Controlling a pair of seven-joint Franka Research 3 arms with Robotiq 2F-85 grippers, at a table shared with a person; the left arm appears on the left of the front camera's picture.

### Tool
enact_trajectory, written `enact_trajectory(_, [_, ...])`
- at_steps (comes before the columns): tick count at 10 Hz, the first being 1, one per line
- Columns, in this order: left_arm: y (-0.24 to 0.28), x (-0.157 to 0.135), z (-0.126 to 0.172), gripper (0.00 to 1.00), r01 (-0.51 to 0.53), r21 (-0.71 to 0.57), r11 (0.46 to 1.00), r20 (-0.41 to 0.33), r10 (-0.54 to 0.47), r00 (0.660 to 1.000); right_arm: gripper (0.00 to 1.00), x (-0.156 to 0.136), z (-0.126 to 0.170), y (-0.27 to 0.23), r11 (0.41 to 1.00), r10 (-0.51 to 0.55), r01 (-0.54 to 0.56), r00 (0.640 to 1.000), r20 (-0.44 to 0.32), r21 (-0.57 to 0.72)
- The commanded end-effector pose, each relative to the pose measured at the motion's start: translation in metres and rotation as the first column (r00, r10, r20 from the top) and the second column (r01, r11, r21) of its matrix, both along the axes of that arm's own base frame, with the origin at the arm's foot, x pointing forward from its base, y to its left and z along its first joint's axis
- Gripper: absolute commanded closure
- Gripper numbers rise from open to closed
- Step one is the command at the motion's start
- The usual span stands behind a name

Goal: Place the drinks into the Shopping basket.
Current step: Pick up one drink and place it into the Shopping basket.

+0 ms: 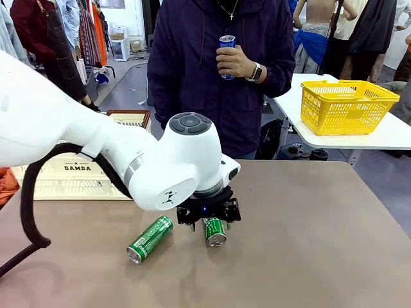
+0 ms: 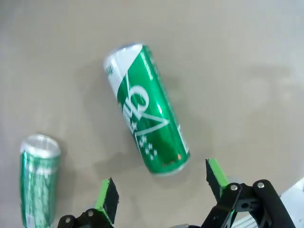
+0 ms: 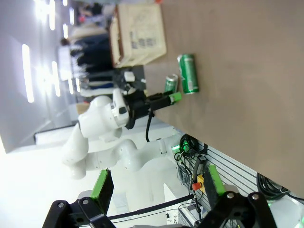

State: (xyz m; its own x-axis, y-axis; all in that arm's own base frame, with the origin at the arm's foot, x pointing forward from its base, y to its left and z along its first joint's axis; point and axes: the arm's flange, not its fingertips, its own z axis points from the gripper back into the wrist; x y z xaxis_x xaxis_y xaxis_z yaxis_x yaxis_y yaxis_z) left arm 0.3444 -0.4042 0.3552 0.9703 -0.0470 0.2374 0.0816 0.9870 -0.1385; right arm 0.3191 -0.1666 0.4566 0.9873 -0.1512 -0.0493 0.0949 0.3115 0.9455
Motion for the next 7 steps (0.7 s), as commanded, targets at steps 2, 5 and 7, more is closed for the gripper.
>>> enact_trajectory(2, [-0.027,-0.003,0.014,0.00,-0.182,0.092,0.979,-0.118,0.192,0.974,0.00,-0.001,0.005,0.000,1.000,0.007,-0.007,1.000,-0.013,-0.007])
enact_trajectory(5, [-0.011,0.008,0.000,0.00,-0.037,0.059,0.998,-0.029,0.039,0.999,0.00,-0.001,0.005,0.000,1.000,0.007,-0.007,1.000,-0.013,-0.007])
enact_trajectory(7, [-0.015,0.032,-0.011,0.00,-0.103,-0.015,0.995,0.043,0.103,0.994,0.00,-0.001,0.005,0.000,1.000,0.007,-0.007,1.000,-0.013,-0.007])
